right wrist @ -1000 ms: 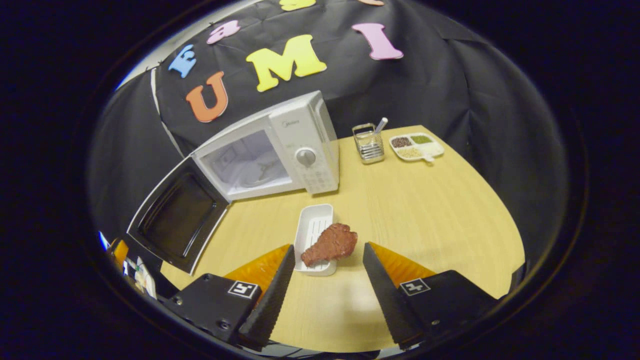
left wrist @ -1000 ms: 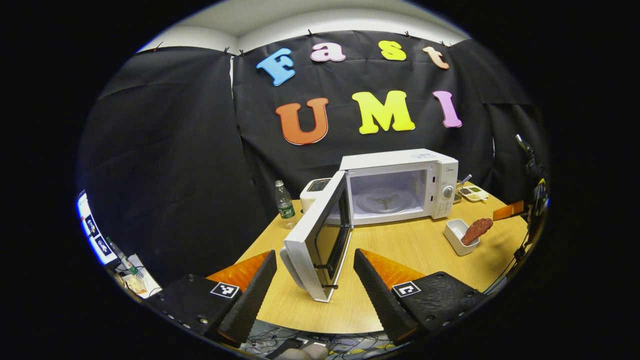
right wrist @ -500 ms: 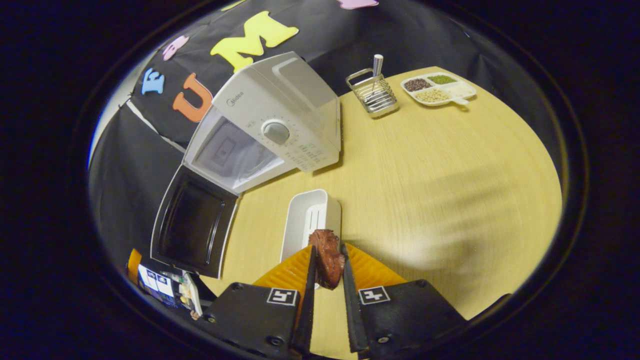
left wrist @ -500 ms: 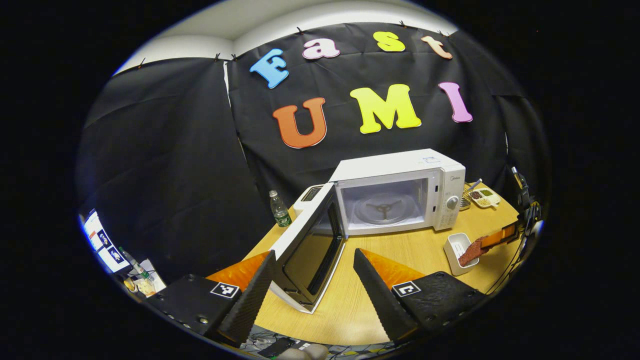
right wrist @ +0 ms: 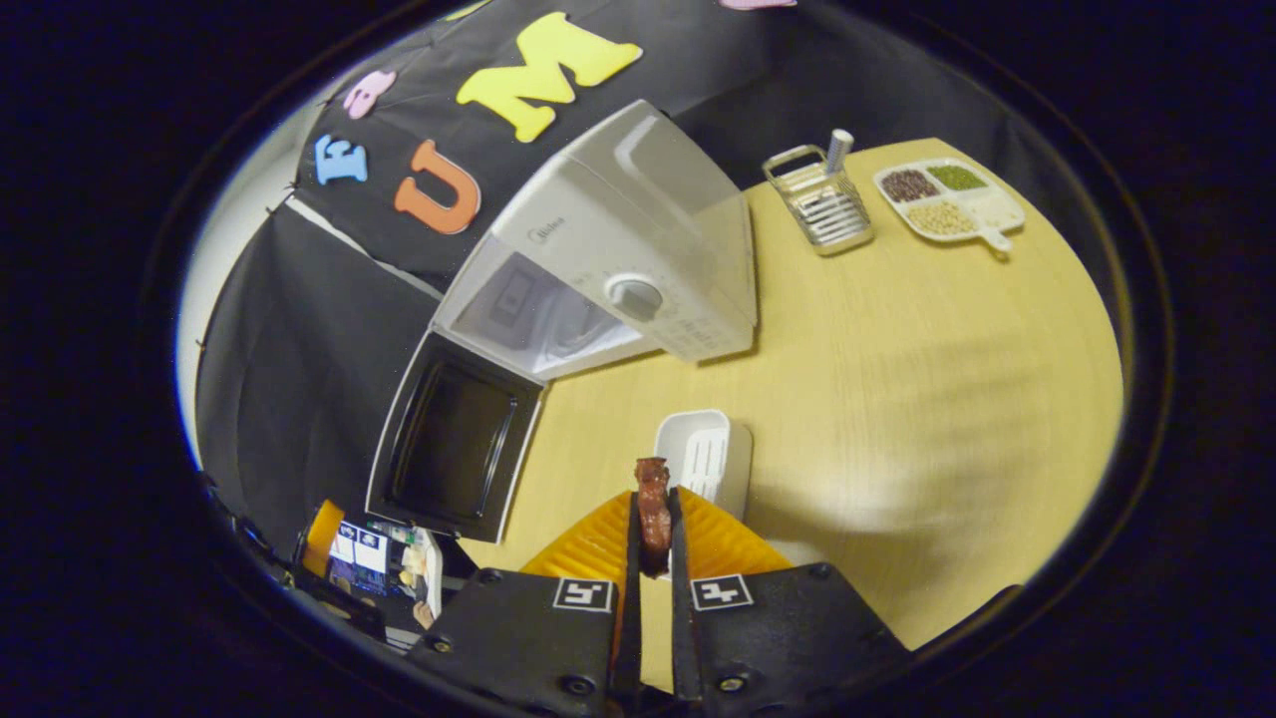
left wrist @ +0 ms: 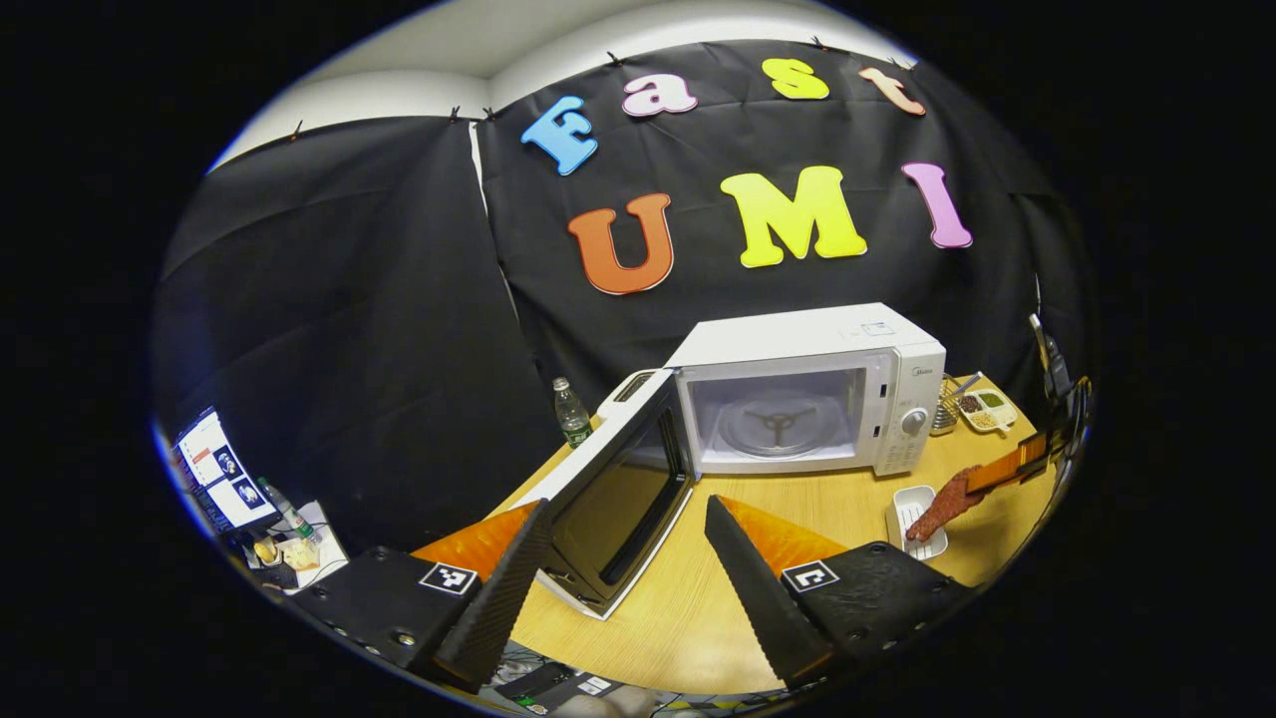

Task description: Open the microwave oven with the left hand, put the food in, and close the microwave oven.

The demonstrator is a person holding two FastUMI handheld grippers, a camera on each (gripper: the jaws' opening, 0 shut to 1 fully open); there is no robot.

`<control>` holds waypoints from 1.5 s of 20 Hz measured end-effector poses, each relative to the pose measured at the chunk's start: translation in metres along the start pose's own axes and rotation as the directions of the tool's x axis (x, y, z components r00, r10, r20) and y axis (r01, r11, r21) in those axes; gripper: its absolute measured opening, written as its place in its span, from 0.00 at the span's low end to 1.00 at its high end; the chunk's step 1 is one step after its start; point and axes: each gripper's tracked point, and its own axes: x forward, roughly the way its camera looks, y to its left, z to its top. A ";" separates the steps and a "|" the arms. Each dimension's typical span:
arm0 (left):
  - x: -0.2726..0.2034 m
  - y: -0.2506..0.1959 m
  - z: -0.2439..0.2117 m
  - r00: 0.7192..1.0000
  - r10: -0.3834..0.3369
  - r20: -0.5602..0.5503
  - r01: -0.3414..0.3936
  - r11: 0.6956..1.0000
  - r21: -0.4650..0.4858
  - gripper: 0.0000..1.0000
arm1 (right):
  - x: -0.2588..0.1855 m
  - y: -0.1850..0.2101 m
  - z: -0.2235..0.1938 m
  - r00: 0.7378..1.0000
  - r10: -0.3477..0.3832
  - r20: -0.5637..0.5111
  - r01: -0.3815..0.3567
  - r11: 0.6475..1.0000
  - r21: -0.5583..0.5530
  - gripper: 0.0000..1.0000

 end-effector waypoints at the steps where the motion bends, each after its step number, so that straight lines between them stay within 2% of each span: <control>1: 0.000 0.002 0.001 1.000 0.008 -0.001 -0.008 1.000 0.000 0.95 | -0.003 0.014 0.009 1.000 0.022 0.010 -0.022 1.000 -0.018 0.15; 6: 0.003 0.016 0.010 1.000 0.006 0.004 -0.006 1.000 -0.010 0.95 | 0.010 0.076 0.039 0.989 0.105 0.102 -0.099 0.993 -0.061 0.16; 9: 0.005 0.023 0.017 0.999 -0.033 0.009 0.033 0.999 -0.031 0.95 | 0.040 0.105 0.046 0.976 0.139 0.170 -0.143 0.990 0.013 0.15; 12: 0.013 0.039 0.029 0.997 -0.074 0.037 0.076 0.996 -0.037 0.95 | 0.073 0.117 0.064 0.953 0.097 0.288 -0.130 0.986 0.100 0.14; 14: 0.020 0.048 0.033 0.991 -0.125 0.049 0.126 0.992 -0.016 0.95 | 0.095 0.124 0.078 0.921 0.047 0.386 -0.115 0.981 0.155 0.14; 17: 0.034 0.063 0.035 0.976 -0.199 0.084 0.199 0.980 0.014 0.95 | 0.129 0.136 0.103 0.835 -0.028 0.549 -0.109 0.970 0.216 0.13; 19: 0.046 0.076 0.030 0.969 -0.226 0.103 0.223 0.974 0.041 0.95 | 0.155 0.143 0.110 0.779 -0.087 0.621 -0.109 0.956 0.271 0.13; 21: 0.056 0.088 0.022 0.963 -0.244 0.117 0.239 0.969 0.054 0.95 | 0.181 0.144 0.117 0.724 -0.145 0.674 -0.117 0.937 0.328 0.13; 24: 0.069 0.101 0.003 0.958 -0.264 0.111 0.258 0.964 0.064 0.95 | 0.216 0.138 0.127 0.666 -0.225 0.711 -0.135 0.902 0.411 0.13; 25: 0.072 0.104 -0.003 0.957 -0.269 0.105 0.263 0.962 0.070 0.95 | 0.226 0.131 0.131 0.647 -0.264 0.716 -0.114 0.894 0.434 0.13; 26: 0.073 0.109 -0.006 0.958 -0.269 0.102 0.262 0.962 0.079 0.95 | 0.237 0.124 0.133 0.633 -0.303 0.713 -0.082 0.889 0.450 0.13; 28: 0.075 0.121 -0.005 0.958 -0.257 0.126 0.245 0.964 0.105 0.95 | 0.261 0.119 0.135 0.631 -0.321 0.706 -0.059 0.888 0.456 0.13; 30: 0.077 0.124 -0.005 0.955 -0.262 0.136 0.244 0.960 0.135 0.95 | 0.283 0.110 0.133 0.642 -0.343 0.686 -0.011 0.890 0.456 0.13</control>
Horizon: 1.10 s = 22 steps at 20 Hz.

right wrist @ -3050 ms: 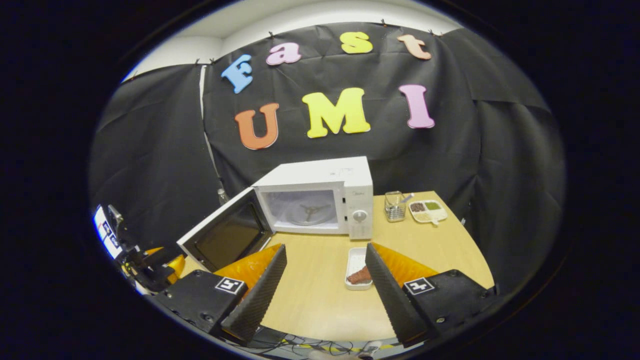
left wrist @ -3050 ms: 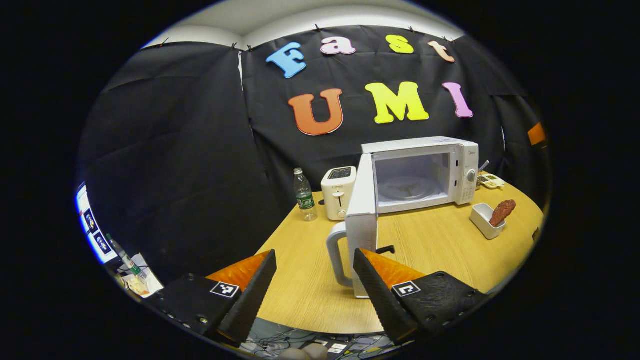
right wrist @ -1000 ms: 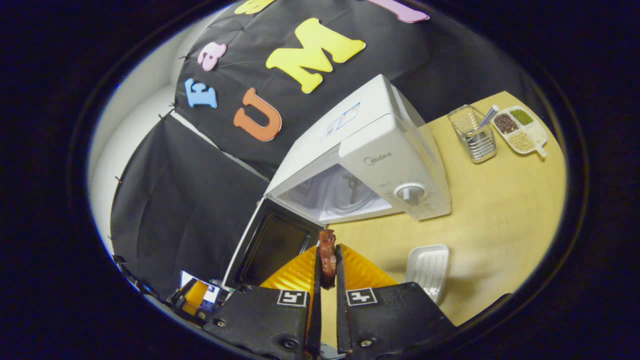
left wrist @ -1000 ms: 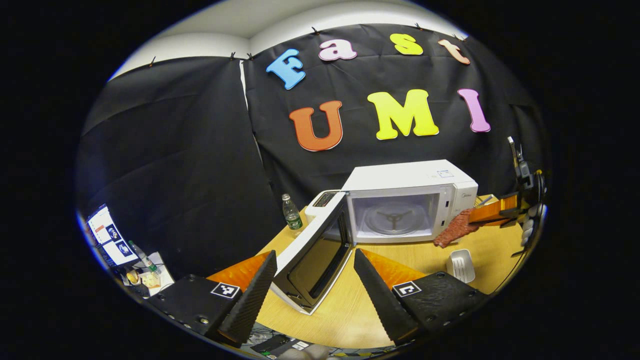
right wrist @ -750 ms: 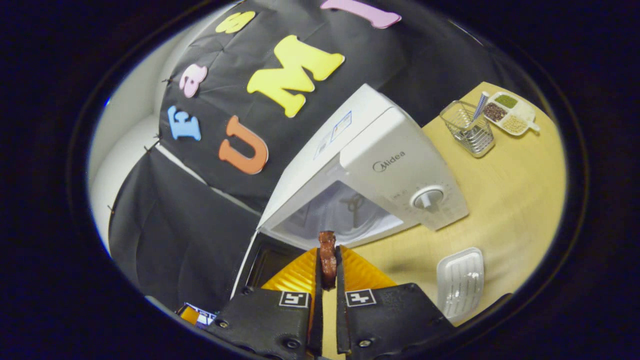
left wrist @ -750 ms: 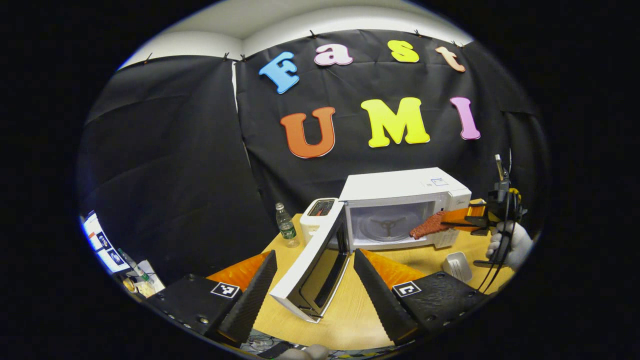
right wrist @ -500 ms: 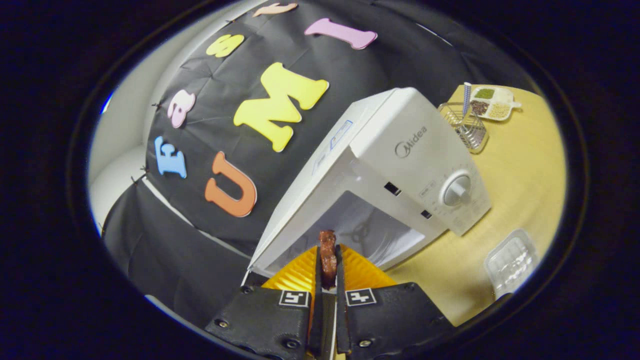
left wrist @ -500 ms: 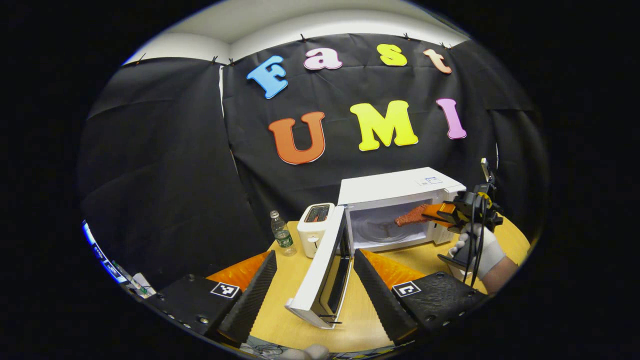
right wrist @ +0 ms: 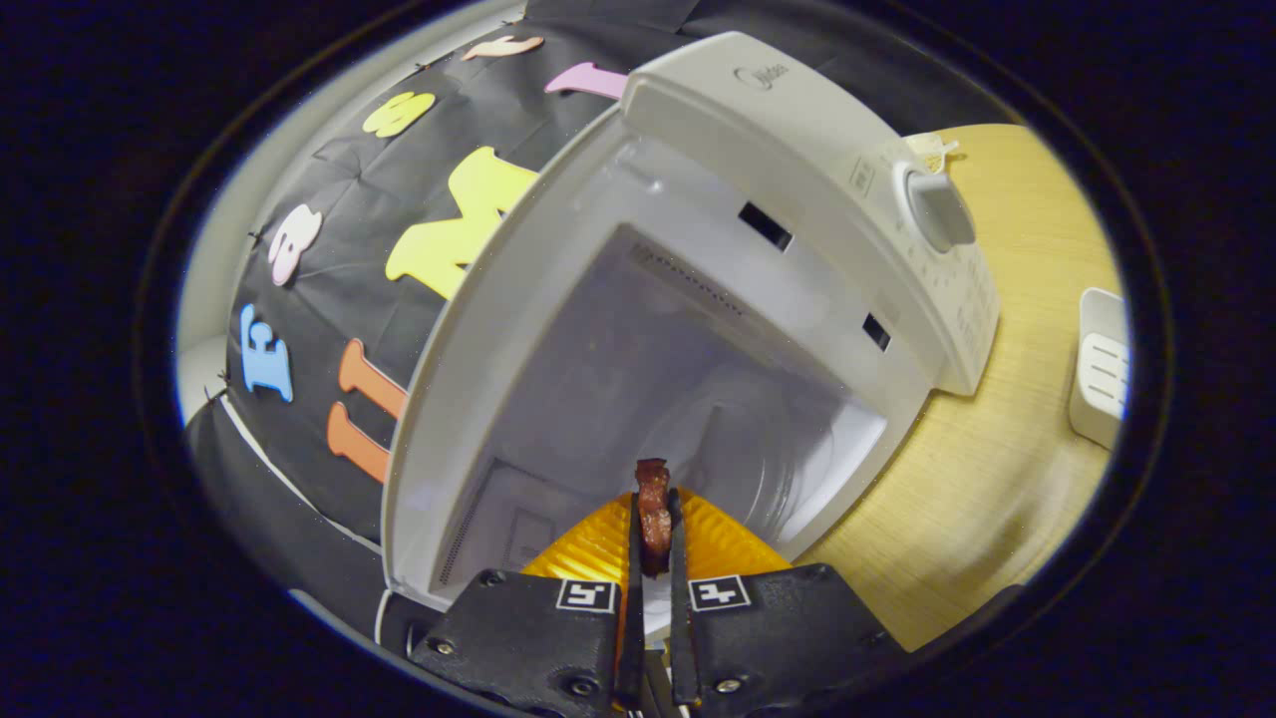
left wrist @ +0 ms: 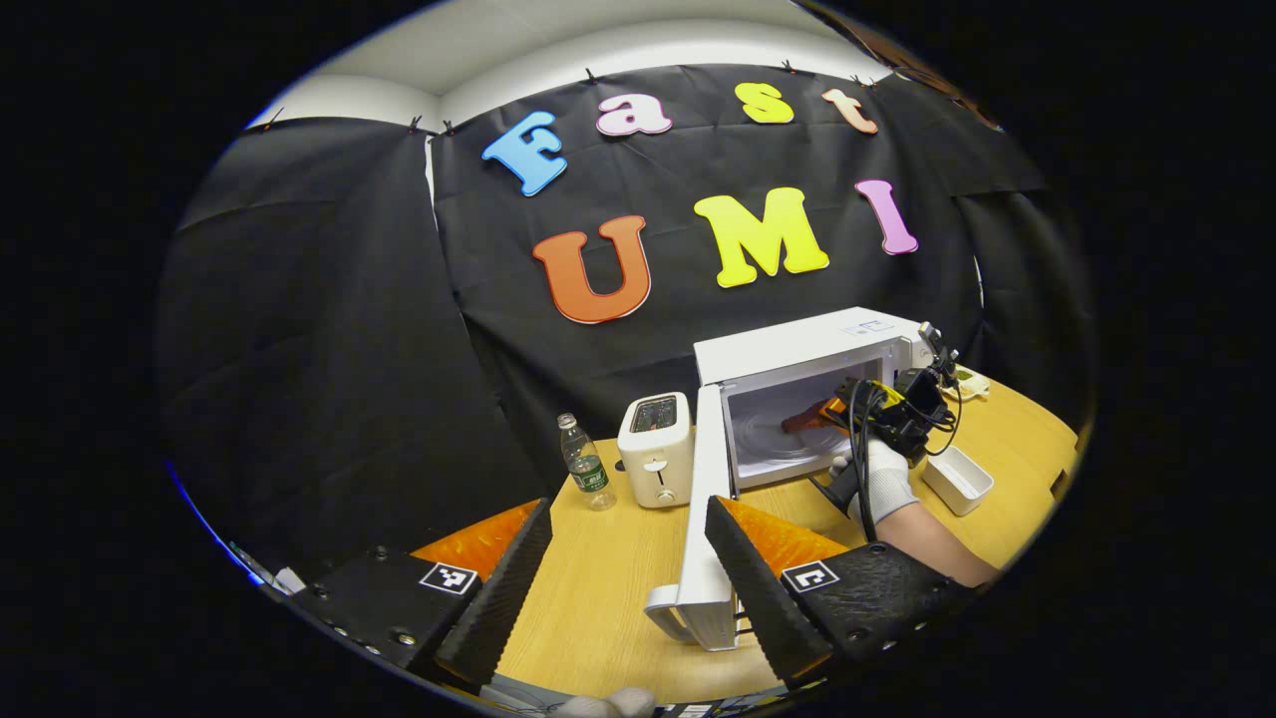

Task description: Open the microwave oven with the left hand, put the food in, and close the microwave oven.

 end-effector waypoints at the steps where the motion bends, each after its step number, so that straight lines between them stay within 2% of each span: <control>1: 0.000 0.000 -0.001 1.000 -0.005 0.002 0.005 1.000 0.004 0.95 | 0.006 -0.009 -0.006 0.999 -0.034 -0.010 0.034 0.999 -0.033 0.13; 2: 0.000 -0.001 -0.001 1.000 -0.011 0.006 0.010 1.000 0.005 0.95 | 0.010 -0.008 -0.005 1.000 -0.019 0.017 0.020 0.998 -0.060 0.04; 3: 0.000 -0.002 0.001 1.000 -0.022 0.014 0.022 1.000 0.006 0.95 | 0.011 -0.008 -0.005 0.999 -0.018 0.034 0.021 0.996 -0.089 0.14; 5: 0.000 -0.001 0.004 1.000 -0.023 0.019 0.023 1.000 0.004 0.95 | 0.013 -0.007 -0.004 0.999 -0.020 0.050 0.029 0.981 -0.193 0.15; 6: 0.001 -0.001 0.004 1.000 -0.022 0.020 0.022 1.000 -0.012 0.95 | 0.018 -0.007 -0.001 0.997 -0.032 0.069 0.050 0.961 -0.272 0.07; 7: 0.002 -0.001 0.007 0.999 -0.024 0.024 0.024 0.999 -0.030 0.95 | 0.021 -0.006 0.000 0.996 -0.042 0.077 0.066 0.935 -0.347 0.19; 8: 0.002 0.001 0.007 1.000 -0.018 0.023 0.019 0.999 -0.040 0.95 | 0.021 -0.003 0.003 0.995 -0.048 0.090 0.081 0.909 -0.409 0.24; 9: 0.004 0.002 0.007 1.000 -0.014 0.023 0.015 0.999 -0.048 0.95 | 0.022 -0.003 0.007 0.993 -0.056 0.109 0.101 0.875 -0.474 0.25; 10: 0.006 0.002 0.006 1.000 -0.010 0.019 0.011 0.998 -0.054 0.95 | 0.023 -0.004 0.011 0.990 -0.068 0.125 0.125 0.839 -0.530 0.19; 11: 0.008 0.002 0.004 1.000 -0.005 0.013 0.006 0.998 -0.060 0.95 | 0.025 -0.004 0.015 0.987 -0.073 0.141 0.141 0.811 -0.567 0.19; 12: 0.009 0.001 0.003 1.000 -0.005 0.009 0.005 0.998 -0.063 0.95 | 0.027 -0.005 0.017 0.985 -0.075 0.152 0.153 0.787 -0.598 0.38; 13: 0.011 0.002 0.002 1.000 0.002 0.003 -0.002 0.998 -0.064 0.95 | 0.025 -0.005 0.022 0.984 -0.075 0.159 0.158 0.775 -0.612 0.35; 14: 0.012 0.002 -0.001 1.000 0.007 0.002 -0.007 0.998 -0.062 0.95 | 0.023 -0.005 0.025 0.984 -0.065 0.168 0.157 0.765 -0.625 0.49; 15: 0.012 0.002 -0.002 1.000 0.013 -0.002 -0.013 0.998 -0.062 0.95 | 0.022 -0.002 0.028 0.983 -0.052 0.175 0.155 0.742 -0.652 0.46; 16: 0.012 0.002 -0.003 1.000 0.014 -0.002 -0.014 0.998 -0.069 0.95 | 0.021 -0.001 0.029 0.983 -0.046 0.176 0.154 0.725 -0.671 0.59; 18: 0.015 0.001 -0.002 1.000 0.019 -0.006 -0.019 0.997 -0.080 0.95 | 0.017 0.004 0.027 0.988 -0.029 0.150 0.124 0.720 -0.683 0.67; 19: 0.015 0.000 -0.002 1.000 0.022 -0.005 -0.022 0.996 -0.084 0.95 | 0.012 0.007 0.028 0.990 -0.023 0.137 0.111 0.725 -0.680 0.64; 20: 0.015 0.001 0.000 1.000 0.027 -0.002 -0.027 0.996 -0.087 0.95 | 0.006 0.007 0.029 0.992 -0.020 0.124 0.100 0.726 -0.681 0.77; 21: 0.015 0.002 0.002 0.999 0.034 0.004 -0.033 0.996 -0.087 0.95 | -0.003 0.009 0.028 0.994 -0.021 0.110 0.091 0.725 -0.683 0.72; 22: 0.011 0.003 0.004 0.999 0.039 0.008 -0.039 0.995 -0.088 0.95 | -0.013 0.011 0.029 0.995 -0.021 0.097 0.083 0.718 -0.691 0.88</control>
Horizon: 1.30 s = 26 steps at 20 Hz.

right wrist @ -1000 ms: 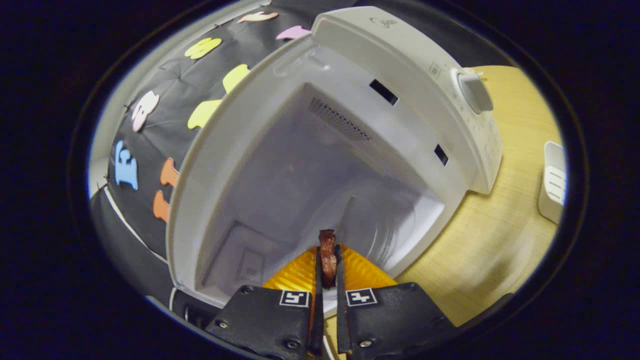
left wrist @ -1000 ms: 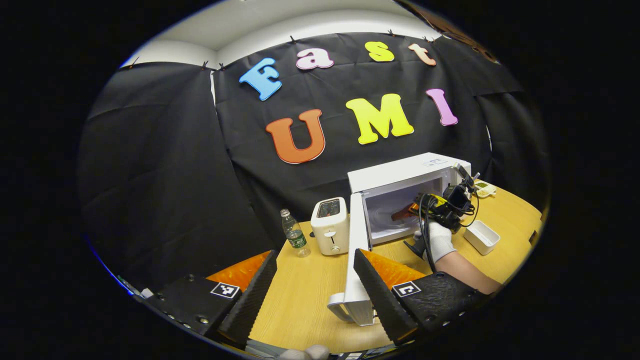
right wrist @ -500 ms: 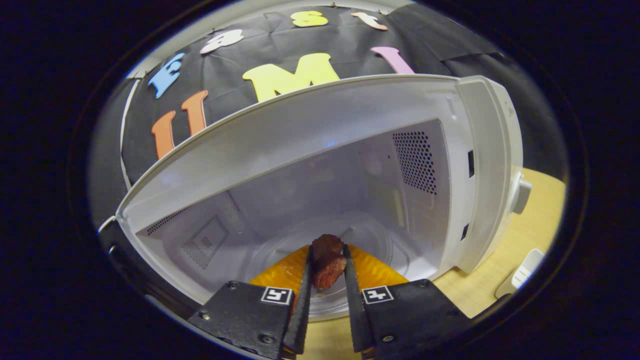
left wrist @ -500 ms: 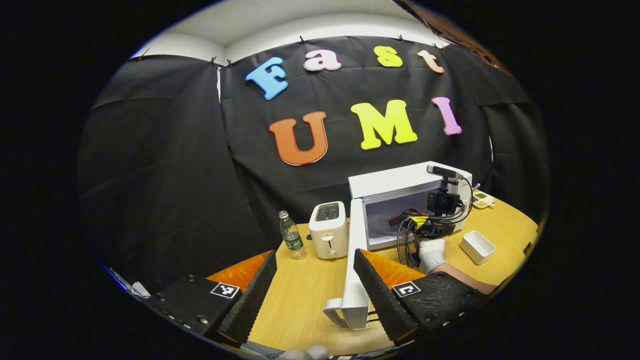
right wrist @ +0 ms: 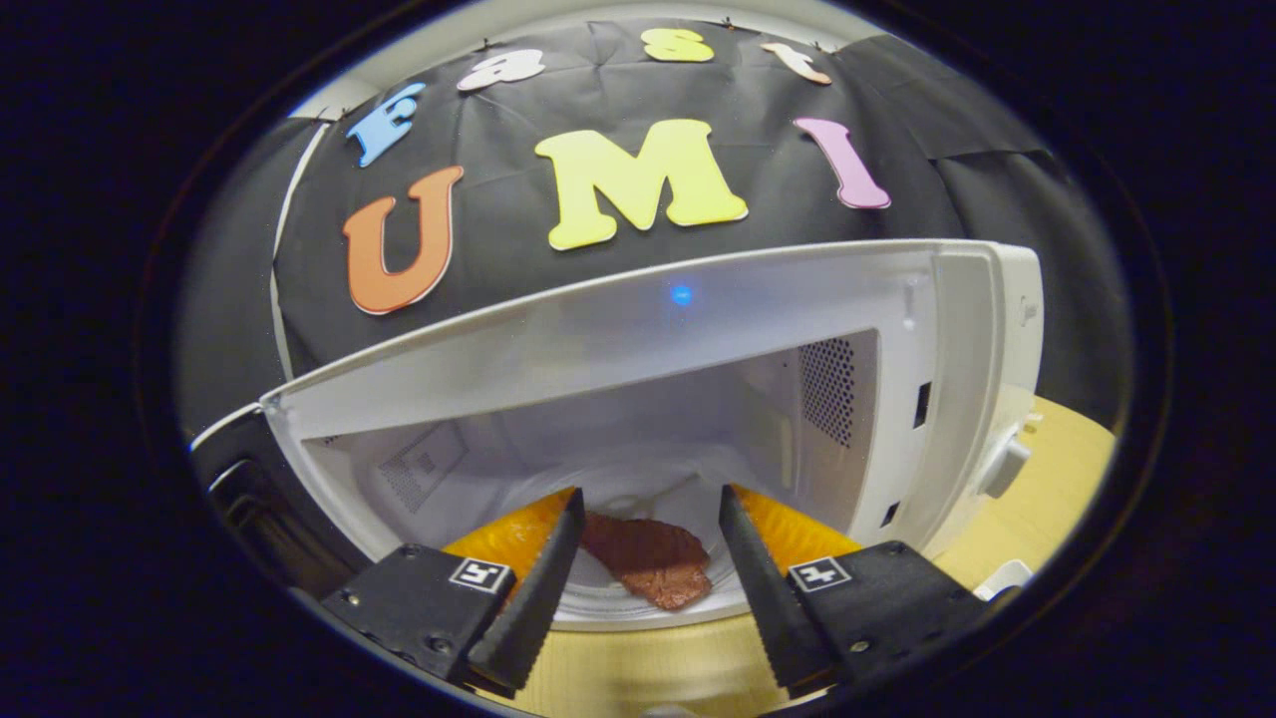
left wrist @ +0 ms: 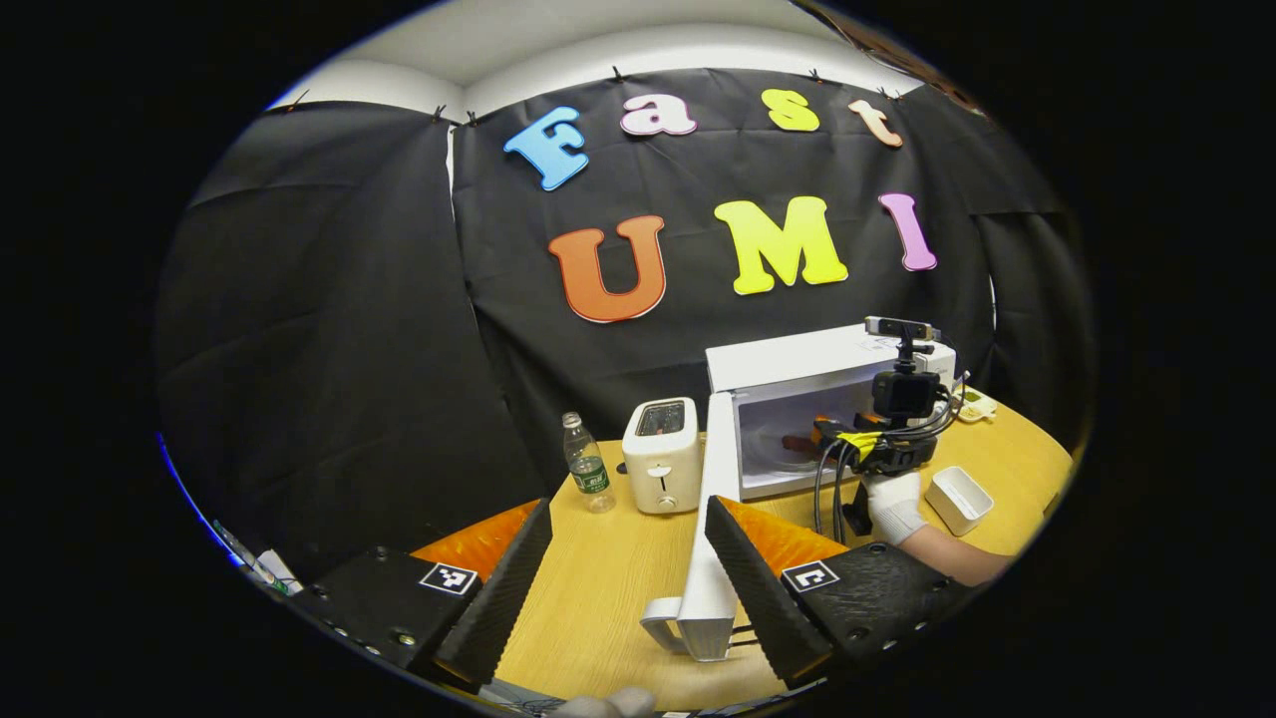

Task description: Open the microwave oven with the left hand, put the food in, and close the microwave oven.

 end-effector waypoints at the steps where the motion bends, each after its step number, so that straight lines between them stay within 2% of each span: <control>1: -0.003 0.001 0.004 1.000 0.002 0.010 -0.002 1.000 -0.003 0.95 | -0.015 0.002 0.002 1.000 0.017 -0.012 -0.017 1.000 -0.006 0.89; 2: -0.003 0.003 0.007 1.000 0.005 0.028 -0.005 1.000 -0.005 0.95 | -0.026 0.000 0.009 1.000 0.026 -0.014 -0.026 1.000 -0.009 1.00; 3: -0.007 0.006 0.011 0.999 0.010 0.041 -0.009 1.000 -0.008 0.95 | -0.044 -0.002 0.016 0.999 0.032 -0.011 -0.032 0.999 -0.015 1.00; 4: -0.010 0.010 0.014 0.999 0.015 0.051 -0.014 1.000 -0.012 0.95 | -0.062 -0.007 0.024 0.999 0.038 -0.013 -0.038 0.999 -0.017 0.90; 5: -0.015 0.010 0.015 0.998 0.007 0.057 -0.006 1.000 -0.023 0.95 | -0.083 -0.011 0.033 0.999 0.041 -0.021 -0.042 0.999 -0.024 0.90; 6: -0.021 0.010 0.017 0.998 -0.002 0.069 0.004 1.000 -0.029 0.95 | -0.105 -0.019 0.041 0.999 0.033 -0.026 -0.034 0.999 -0.034 1.00; 8: -0.030 0.017 0.024 0.995 -0.007 0.103 0.011 0.999 -0.040 0.95 | -0.152 -0.031 0.055 0.998 0.027 -0.065 -0.029 0.999 -0.035 1.00; 10: -0.034 0.020 0.027 0.994 -0.016 0.108 0.023 0.997 -0.069 0.95 | -0.195 -0.042 0.076 0.994 0.052 -0.092 -0.057 0.997 -0.049 1.00; 12: -0.042 0.018 0.036 0.992 -0.017 0.121 0.030 0.995 -0.099 0.95 | -0.233 -0.076 0.109 0.997 0.021 -0.069 -0.029 0.993 -0.114 0.99; 17: -0.062 -0.006 0.049 0.992 0.005 0.125 0.012 0.991 -0.135 0.95 | -0.320 -0.137 0.173 0.998 0.057 -0.014 -0.058 0.990 -0.129 1.00; 18: -0.067 -0.013 0.048 0.993 0.011 0.117 0.006 0.989 -0.148 0.95 | -0.333 -0.148 0.179 0.997 0.079 -0.012 -0.080 0.988 -0.132 0.91; 19: -0.073 -0.019 0.050 0.994 0.024 0.109 -0.006 0.986 -0.165 0.95 | -0.345 -0.159 0.184 0.995 0.098 -0.018 -0.099 0.985 -0.140 0.91; 20: -0.081 -0.022 0.049 0.994 0.047 0.100 -0.029 0.984 -0.176 0.95 | -0.355 -0.175 0.183 0.993 0.112 -0.022 -0.114 0.981 -0.159 1.00; 23: -0.102 -0.034 0.054 0.989 0.107 0.103 -0.090 0.983 -0.158 0.95 | -0.388 -0.222 0.188 0.991 0.129 -0.036 -0.133 0.977 -0.167 1.00; 25: -0.112 -0.043 0.053 0.987 0.115 0.110 -0.096 0.982 -0.165 0.95 | -0.403 -0.250 0.191 0.992 0.119 -0.046 -0.125 0.978 -0.165 1.00; 26: -0.114 -0.051 0.046 0.991 0.098 0.089 -0.081 0.980 -0.179 0.95 | -0.409 -0.261 0.197 0.994 0.104 -0.043 -0.109 0.981 -0.162 0.90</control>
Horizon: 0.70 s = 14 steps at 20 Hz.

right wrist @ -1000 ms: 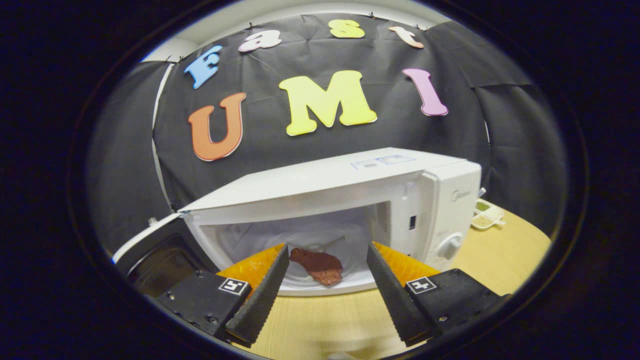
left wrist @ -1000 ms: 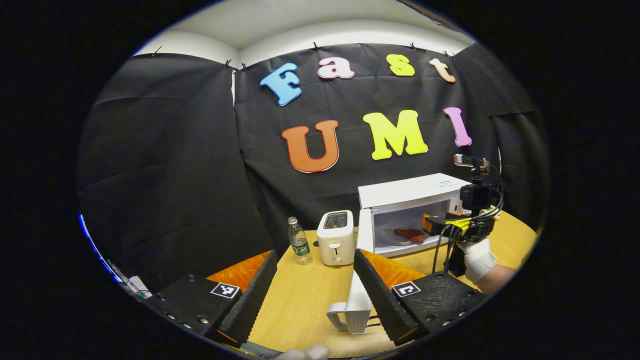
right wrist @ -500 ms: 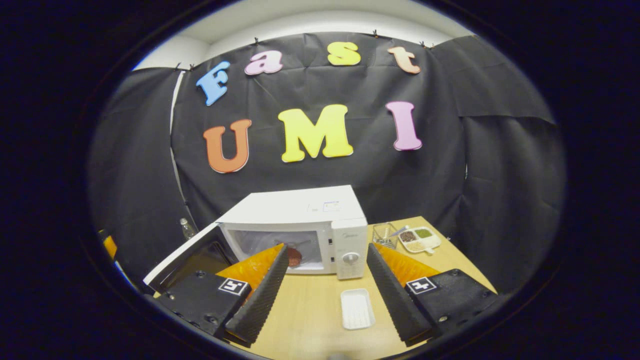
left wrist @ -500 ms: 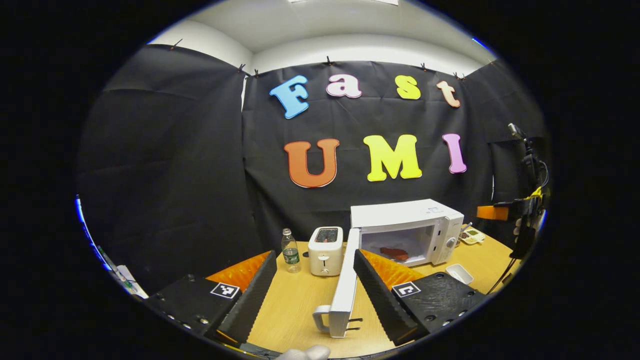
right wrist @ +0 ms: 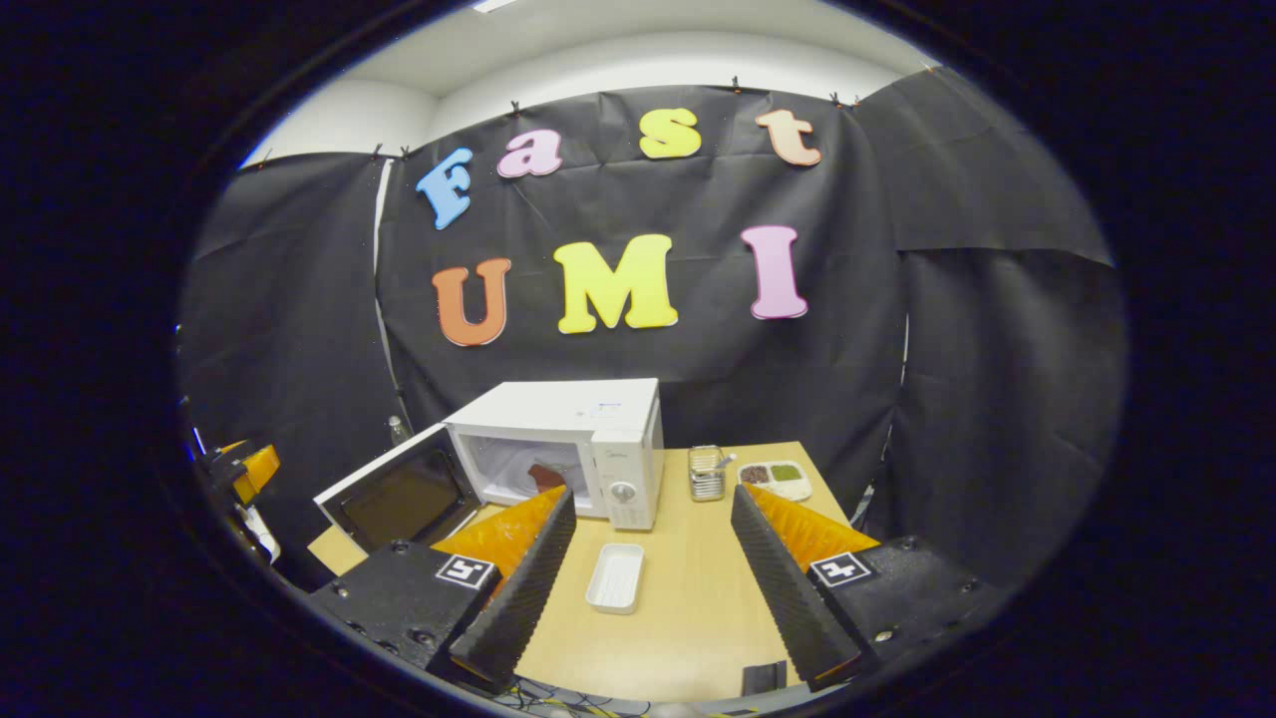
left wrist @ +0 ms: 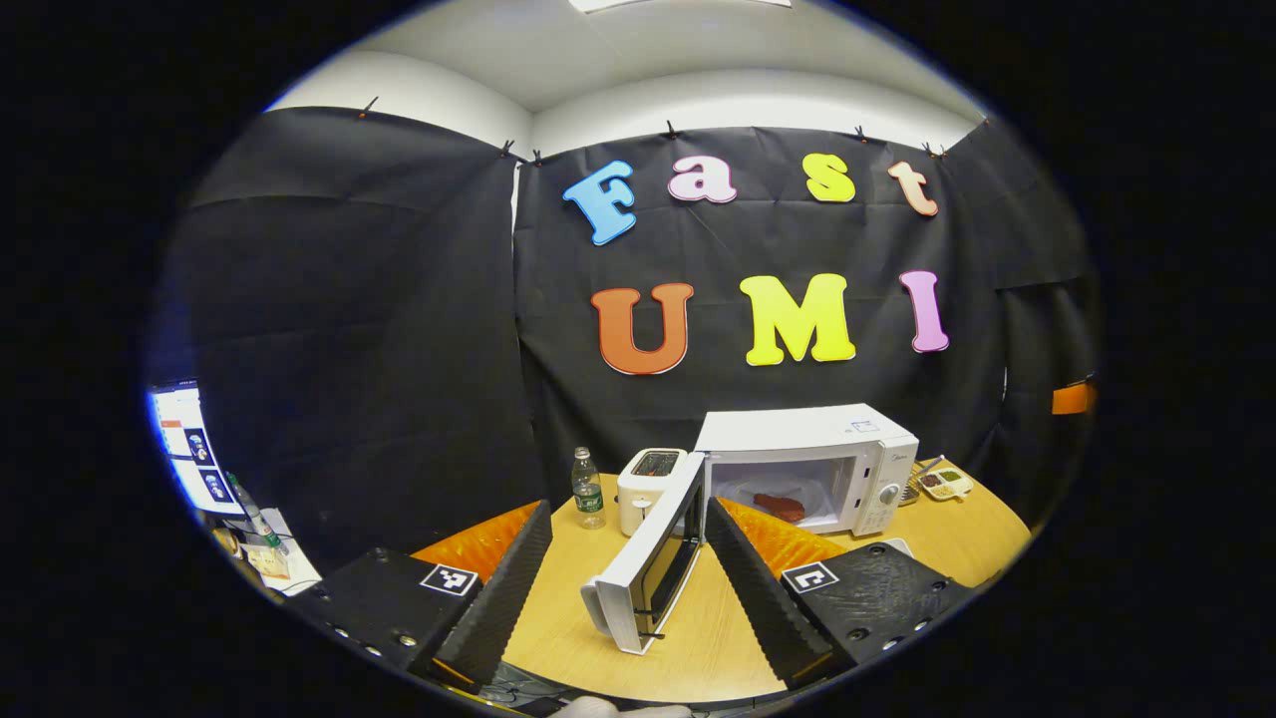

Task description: Open the microwave oven with the left hand, put the food in, and close the microwave oven.

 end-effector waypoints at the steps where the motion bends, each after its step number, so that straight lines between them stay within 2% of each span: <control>1: -0.001 -0.005 -0.009 1.000 -0.017 -0.023 0.017 1.000 -0.012 0.86 | -0.007 -0.008 0.001 1.000 -0.006 0.003 0.006 1.000 0.012 0.90; 2: -0.001 -0.011 -0.014 0.998 -0.044 -0.038 0.043 0.999 -0.019 0.90 | -0.017 -0.011 0.001 1.000 -0.009 0.013 0.008 1.000 0.030 1.00; 3: -0.002 -0.013 -0.017 0.998 -0.056 -0.041 0.056 0.998 -0.007 0.60 | -0.021 -0.014 0.001 1.000 -0.022 0.013 0.021 0.999 0.038 1.00; 4: 0.002 -0.008 -0.019 0.998 -0.057 -0.032 0.057 0.998 0.012 0.30 | -0.025 -0.017 0.002 0.999 -0.033 0.013 0.033 0.999 0.042 0.90; 5: 0.004 -0.009 -0.024 0.997 -0.068 -0.035 0.069 0.997 0.027 0.00 | -0.030 -0.017 0.002 0.999 -0.037 0.013 0.036 0.998 0.054 1.00; 7: 0.006 -0.002 -0.028 0.998 -0.061 -0.030 0.062 0.997 0.043 0.03 | -0.035 -0.014 0.003 0.999 -0.043 0.008 0.043 0.996 0.076 1.00; 8: 0.009 0.007 -0.027 0.999 -0.047 -0.016 0.048 0.997 0.067 0.05 | -0.038 -0.015 0.005 0.998 -0.056 0.006 0.056 0.995 0.087 0.90; 9: 0.014 0.011 -0.033 0.999 -0.044 -0.025 0.046 0.994 0.098 0.07 | -0.041 -0.015 0.007 0.998 -0.069 0.005 0.068 0.993 0.093 1.00; 12: 0.025 0.012 -0.047 0.997 -0.075 -0.026 0.079 0.984 0.162 0.07 | -0.049 -0.007 0.008 0.995 -0.102 0.004 0.102 0.992 0.069 1.00; 13: 0.031 0.009 -0.058 0.993 -0.102 -0.050 0.110 0.979 0.174 0.00 | -0.052 -0.002 0.008 0.994 -0.106 -0.005 0.106 0.992 0.074 0.90; 14: 0.039 0.010 -0.069 0.992 -0.117 -0.056 0.125 0.975 0.181 0.00 | -0.054 0.004 0.010 0.994 -0.110 -0.007 0.110 0.991 0.082 0.90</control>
